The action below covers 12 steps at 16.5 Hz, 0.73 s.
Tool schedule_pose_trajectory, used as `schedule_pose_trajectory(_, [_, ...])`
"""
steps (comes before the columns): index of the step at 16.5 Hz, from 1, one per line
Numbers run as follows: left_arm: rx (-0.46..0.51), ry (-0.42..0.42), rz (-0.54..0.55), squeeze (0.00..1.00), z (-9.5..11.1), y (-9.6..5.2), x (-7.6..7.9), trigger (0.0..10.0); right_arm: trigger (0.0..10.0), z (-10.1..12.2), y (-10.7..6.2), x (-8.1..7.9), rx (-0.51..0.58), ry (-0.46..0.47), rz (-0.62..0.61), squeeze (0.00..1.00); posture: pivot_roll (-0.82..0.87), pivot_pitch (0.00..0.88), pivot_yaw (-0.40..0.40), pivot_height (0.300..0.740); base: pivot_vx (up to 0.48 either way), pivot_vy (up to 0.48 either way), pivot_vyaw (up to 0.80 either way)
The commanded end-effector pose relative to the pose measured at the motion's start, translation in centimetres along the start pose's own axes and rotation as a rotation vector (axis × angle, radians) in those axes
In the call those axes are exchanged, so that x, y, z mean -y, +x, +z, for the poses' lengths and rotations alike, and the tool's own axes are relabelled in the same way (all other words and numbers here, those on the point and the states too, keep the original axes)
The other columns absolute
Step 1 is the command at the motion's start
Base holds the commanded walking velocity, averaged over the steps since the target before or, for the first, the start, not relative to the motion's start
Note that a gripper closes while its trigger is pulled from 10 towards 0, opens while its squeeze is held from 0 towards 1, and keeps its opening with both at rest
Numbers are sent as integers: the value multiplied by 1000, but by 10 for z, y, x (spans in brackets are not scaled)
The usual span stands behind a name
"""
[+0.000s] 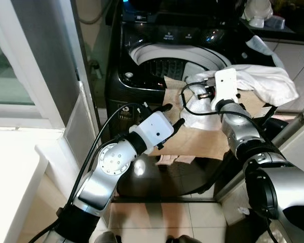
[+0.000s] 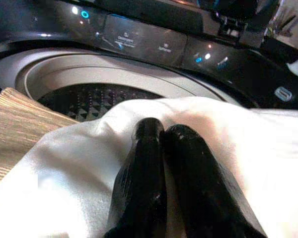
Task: Clothes washing
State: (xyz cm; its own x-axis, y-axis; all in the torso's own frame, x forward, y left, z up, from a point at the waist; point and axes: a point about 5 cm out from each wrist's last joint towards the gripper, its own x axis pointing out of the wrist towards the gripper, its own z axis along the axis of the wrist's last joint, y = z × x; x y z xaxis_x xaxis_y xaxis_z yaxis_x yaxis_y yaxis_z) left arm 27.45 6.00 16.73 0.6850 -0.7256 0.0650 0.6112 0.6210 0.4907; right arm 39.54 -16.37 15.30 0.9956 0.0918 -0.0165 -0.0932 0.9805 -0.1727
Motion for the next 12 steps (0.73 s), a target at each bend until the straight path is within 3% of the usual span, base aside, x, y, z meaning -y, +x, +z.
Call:
schedule_pose_trajectory(1, [6,7,5,0,3,-1,-2,10000,10000,-12,-4,5,-54,32,-29,0,30,0,-77,740,0,0,0])
schedule_pose_trajectory(2, [6,8,7,0,3,-1,-3,10000,9098,-13,-4,4,-65,43,-32,0,33,0,-77,740,0,0,0])
schedule_pose_trajectory(3, [5,12,10,0,3,-2,-3,10000,0,-14,-3,3,-85,66,-42,0,45,0,-78,740,0,0,0])
schedule_pose_trajectory(6, [2,20,16,0,4,-3,-4,10000,0,5,7,-2,-94,77,-45,0,69,0,-85,740,0,0,0])
schedule_pose_trajectory(12, [-17,35,59,0,4,-8,-7,10000,0,60,25,0,-22,-77,-49,0,131,0,-134,740,0,0,0])
